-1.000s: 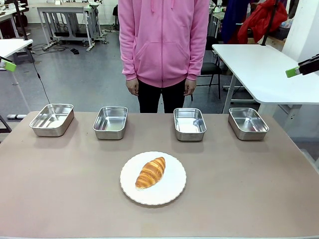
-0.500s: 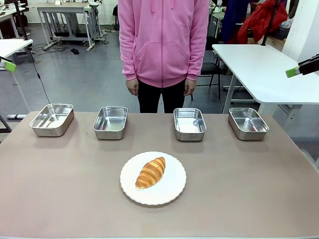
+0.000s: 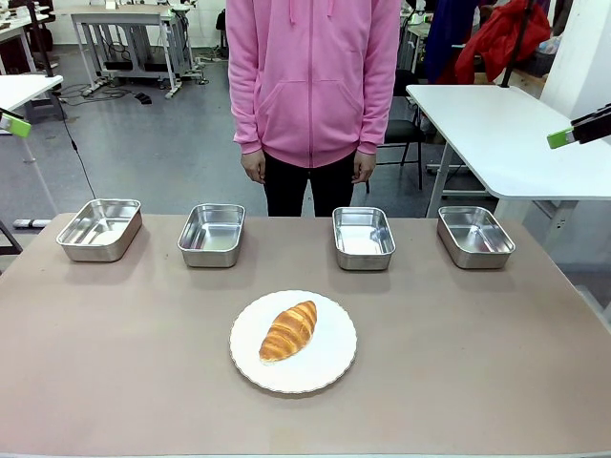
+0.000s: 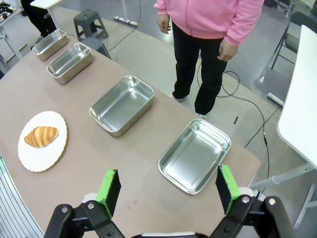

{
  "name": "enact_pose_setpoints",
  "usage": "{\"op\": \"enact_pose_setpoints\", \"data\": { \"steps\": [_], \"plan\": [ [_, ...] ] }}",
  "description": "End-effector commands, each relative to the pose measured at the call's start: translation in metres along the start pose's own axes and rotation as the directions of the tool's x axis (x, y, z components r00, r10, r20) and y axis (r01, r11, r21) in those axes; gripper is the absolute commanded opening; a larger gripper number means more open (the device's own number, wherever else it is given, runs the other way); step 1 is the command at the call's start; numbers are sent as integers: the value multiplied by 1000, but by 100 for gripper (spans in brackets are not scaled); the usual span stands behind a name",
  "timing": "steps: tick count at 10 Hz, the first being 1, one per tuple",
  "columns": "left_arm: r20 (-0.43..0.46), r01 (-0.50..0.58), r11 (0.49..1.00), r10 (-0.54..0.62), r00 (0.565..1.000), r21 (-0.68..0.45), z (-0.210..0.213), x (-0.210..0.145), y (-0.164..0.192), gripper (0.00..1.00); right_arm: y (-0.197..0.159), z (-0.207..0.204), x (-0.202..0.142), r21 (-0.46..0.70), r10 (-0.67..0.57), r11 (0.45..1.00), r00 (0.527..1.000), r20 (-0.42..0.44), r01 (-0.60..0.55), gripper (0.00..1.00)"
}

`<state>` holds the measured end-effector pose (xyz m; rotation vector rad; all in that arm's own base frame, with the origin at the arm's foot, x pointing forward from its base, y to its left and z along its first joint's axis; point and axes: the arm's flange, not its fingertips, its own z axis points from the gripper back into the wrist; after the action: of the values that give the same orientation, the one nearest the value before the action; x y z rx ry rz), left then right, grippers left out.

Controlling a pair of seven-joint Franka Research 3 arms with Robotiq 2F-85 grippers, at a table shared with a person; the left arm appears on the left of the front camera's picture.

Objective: Place the bread in the container.
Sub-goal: Place the Butter Roll into the Airtight Container indicated by the human.

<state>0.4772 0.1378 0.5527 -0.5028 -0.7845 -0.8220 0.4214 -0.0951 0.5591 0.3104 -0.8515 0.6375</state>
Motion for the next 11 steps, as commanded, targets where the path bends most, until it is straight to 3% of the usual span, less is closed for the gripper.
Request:
{"op": "enact_pose_setpoints", "data": {
  "steps": [1,11],
  "plan": [
    [2,6,1000,-6,1000,-3,1,1,-1,100,-1,-1,0,10,-3,1000,1000,19,3,100],
    [2,6,1000,-6,1000,-3,1,1,-1,100,-1,-1,0,10,-3,1000,1000,19,3,100]
  ]
}}
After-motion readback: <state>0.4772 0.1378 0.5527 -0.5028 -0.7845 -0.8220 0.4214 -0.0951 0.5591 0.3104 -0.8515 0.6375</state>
